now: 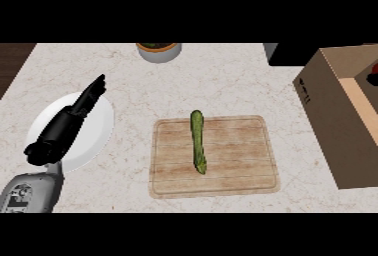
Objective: Pick the tomato from the cutting board and place it in the cardboard box
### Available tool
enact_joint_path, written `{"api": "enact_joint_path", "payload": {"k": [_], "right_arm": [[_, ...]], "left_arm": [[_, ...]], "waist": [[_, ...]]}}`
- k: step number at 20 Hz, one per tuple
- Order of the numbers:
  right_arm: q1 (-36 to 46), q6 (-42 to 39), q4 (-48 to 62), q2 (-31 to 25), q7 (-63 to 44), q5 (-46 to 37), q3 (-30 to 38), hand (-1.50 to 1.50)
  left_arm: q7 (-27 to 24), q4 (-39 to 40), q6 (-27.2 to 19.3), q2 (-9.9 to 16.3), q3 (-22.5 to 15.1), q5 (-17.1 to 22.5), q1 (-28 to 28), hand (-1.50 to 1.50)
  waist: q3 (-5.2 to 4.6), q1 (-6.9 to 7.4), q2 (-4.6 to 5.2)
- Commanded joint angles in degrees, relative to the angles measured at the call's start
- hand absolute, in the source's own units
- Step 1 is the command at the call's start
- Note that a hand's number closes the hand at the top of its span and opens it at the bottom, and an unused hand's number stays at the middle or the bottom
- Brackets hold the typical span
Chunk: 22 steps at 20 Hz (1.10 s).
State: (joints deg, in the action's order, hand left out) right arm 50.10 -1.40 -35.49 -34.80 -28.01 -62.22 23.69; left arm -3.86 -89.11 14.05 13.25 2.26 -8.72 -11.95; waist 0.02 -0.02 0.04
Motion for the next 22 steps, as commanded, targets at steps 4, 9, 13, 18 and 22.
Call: {"api": "enact_joint_path", "payload": {"k": [4,9,13,18,22], "right_arm": [[-2.9,-10.7,6.5,-4.1,2.8,3.1,1.5,1.5],[-5.3,-12.6,4.0,-3.4,14.4,8.1,2.3,-1.5],[-6.4,-6.0,1.2,-5.3,22.6,13.0,7.3,-1.5],[-1.2,4.4,-4.3,-0.8,24.6,27.2,22.0,-1.5],[-2.4,8.9,-4.4,-0.1,26.1,35.0,30.6,-1.5]], "left_arm": [[-0.4,1.4,-0.9,-0.5,-0.2,-1.5,-2.1,0.0],[0.9,-0.6,0.8,-0.3,0.7,0.5,-0.1,0.0],[0.5,-0.1,0.3,-0.3,0.2,-0.8,-0.2,0.0],[-0.2,-0.2,-0.3,-0.8,0.8,-0.2,0.8,0.0],[-0.9,0.0,0.7,0.0,0.9,-0.1,1.7,0.0]], "waist": [[-0.01,0.08,0.15],[0.0,0.13,-0.01],[0.08,-0.16,0.08],[0.26,-1.21,-0.64],[0.13,-0.37,-0.09]]}}
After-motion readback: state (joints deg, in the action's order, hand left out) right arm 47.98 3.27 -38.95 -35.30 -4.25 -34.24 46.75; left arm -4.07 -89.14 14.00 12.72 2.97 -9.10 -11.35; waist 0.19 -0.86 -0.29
